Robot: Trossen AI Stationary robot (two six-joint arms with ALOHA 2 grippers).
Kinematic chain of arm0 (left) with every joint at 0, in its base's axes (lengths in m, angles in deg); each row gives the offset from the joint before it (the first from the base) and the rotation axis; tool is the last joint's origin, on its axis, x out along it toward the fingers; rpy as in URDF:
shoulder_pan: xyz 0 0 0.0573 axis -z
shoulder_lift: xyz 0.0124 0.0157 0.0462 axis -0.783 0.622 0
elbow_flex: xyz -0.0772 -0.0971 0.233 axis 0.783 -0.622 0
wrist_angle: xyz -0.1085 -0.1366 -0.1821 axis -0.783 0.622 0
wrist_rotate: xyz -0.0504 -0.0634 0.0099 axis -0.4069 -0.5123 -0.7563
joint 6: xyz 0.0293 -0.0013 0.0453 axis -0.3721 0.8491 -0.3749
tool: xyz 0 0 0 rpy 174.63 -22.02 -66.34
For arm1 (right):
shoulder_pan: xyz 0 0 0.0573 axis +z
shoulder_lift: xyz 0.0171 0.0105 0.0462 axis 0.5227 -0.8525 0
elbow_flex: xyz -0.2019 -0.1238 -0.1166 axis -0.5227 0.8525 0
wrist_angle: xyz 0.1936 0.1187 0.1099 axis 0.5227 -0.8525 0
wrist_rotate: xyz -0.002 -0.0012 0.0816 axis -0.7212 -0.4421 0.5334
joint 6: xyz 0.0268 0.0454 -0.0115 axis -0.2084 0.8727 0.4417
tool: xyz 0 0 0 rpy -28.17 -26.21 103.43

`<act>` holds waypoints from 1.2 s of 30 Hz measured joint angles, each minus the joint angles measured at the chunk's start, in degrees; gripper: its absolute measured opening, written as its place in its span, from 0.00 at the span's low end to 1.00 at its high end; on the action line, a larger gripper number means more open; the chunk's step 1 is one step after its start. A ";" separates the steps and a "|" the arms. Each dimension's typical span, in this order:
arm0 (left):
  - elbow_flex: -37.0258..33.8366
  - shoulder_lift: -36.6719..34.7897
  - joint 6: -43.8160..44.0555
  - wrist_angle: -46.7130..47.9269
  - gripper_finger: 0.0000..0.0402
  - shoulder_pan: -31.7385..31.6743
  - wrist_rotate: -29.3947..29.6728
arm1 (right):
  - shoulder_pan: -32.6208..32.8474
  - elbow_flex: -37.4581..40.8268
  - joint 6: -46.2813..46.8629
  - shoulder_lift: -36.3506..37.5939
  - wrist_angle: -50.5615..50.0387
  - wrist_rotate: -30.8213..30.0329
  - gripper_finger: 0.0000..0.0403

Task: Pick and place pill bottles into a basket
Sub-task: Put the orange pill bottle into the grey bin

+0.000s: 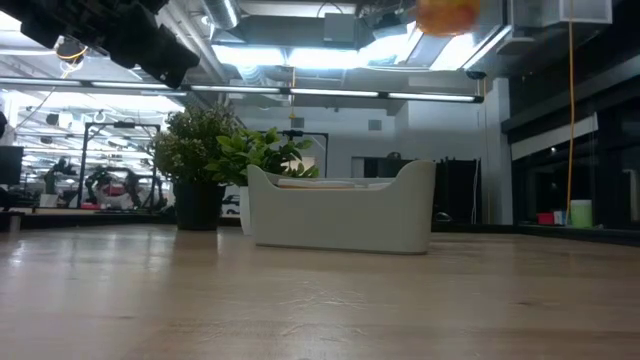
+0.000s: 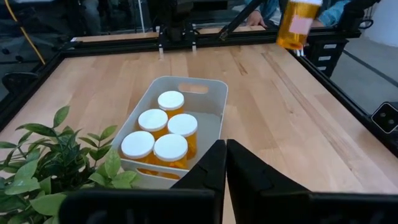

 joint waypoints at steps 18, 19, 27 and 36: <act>0.00 0.00 -0.01 1.31 0.02 0.00 -0.02 | -19.80 7.64 -29.07 3.95 8.31 15.79 0.56; 0.00 0.00 -0.06 1.60 0.02 0.01 -0.02 | -20.70 9.07 -29.76 4.77 9.83 16.64 0.56; 0.00 -0.01 -0.17 2.60 0.00 -0.01 -0.02 | -24.74 24.14 -34.03 16.40 26.44 19.58 0.56; 0.00 0.00 -0.44 2.48 0.03 -0.01 0.00 | -25.64 30.82 -29.50 21.19 28.67 22.51 0.56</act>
